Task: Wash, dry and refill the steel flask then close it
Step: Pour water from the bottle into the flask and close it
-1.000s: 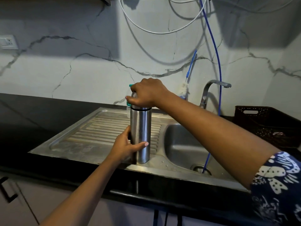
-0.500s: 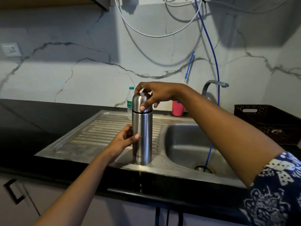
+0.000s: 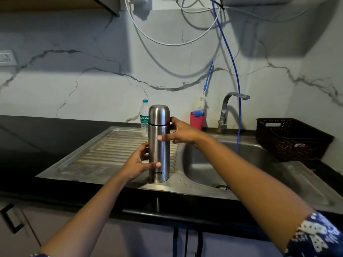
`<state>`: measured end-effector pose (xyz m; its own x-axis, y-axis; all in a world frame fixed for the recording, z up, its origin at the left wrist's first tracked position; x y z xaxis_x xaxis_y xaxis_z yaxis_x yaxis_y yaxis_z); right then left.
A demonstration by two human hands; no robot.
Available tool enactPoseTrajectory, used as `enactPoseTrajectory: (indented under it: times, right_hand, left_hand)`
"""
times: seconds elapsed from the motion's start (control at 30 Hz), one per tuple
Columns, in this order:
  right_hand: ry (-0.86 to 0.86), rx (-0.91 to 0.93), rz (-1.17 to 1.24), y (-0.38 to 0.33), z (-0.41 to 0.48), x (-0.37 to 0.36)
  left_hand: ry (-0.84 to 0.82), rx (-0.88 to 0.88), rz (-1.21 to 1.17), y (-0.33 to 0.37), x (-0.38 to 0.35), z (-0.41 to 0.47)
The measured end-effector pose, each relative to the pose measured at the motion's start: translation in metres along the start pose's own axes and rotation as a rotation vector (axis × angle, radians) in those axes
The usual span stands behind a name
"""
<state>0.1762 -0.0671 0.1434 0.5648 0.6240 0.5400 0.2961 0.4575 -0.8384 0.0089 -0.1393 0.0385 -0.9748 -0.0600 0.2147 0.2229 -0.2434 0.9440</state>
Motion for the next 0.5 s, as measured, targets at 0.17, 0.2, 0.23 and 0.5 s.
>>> enactPoseTrajectory:
  times: [0.17,0.2,0.23,0.5]
  right_hand:
    - [0.124,0.044,0.107,0.002,0.003,-0.008]
    - [0.118,0.051,0.096,0.002,0.005,-0.006]
    - [0.12,0.06,0.087,0.001,0.01,-0.001]
    - [0.212,0.107,0.121,-0.013,0.096,0.08]
  left_hand:
    - [0.043,0.014,0.021,0.001,0.001,0.002]
    - [0.043,0.01,0.021,0.001,0.001,0.003]
    - [0.038,0.004,0.026,0.004,0.002,0.008]
    - [-0.031,-0.032,0.029,0.037,0.04,0.134]
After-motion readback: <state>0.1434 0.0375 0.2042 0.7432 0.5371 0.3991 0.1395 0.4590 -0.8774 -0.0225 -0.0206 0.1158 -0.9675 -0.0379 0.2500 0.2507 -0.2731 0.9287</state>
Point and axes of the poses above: each hand's wrist, its own z-axis towards the middle knuckle, its own x-axis out of the back of the hand, y = z × x, the point moved 2 cm from there along z, towards the middle knuckle, and after that the axes turned 6 degrees about -y, right-handed, at the moved point
